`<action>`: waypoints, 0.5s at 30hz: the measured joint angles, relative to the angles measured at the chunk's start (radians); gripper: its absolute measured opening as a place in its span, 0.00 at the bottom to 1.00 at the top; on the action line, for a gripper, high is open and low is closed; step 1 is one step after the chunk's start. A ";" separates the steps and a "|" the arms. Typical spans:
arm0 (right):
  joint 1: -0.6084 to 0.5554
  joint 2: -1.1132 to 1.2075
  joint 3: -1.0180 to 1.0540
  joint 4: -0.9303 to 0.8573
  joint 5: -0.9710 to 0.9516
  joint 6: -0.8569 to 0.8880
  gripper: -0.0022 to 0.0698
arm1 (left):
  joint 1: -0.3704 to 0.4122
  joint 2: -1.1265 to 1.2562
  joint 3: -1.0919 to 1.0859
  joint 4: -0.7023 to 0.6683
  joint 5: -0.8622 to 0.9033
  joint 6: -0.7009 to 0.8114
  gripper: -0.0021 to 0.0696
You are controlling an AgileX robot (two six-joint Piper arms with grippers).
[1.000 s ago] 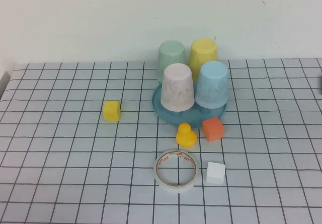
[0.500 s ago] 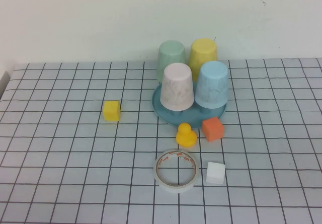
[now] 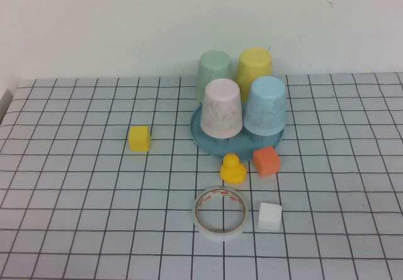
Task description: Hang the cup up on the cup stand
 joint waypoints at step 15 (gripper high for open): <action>-0.625 -0.242 0.369 0.069 -0.179 0.017 0.03 | 0.000 0.000 0.000 0.000 0.000 -0.002 0.03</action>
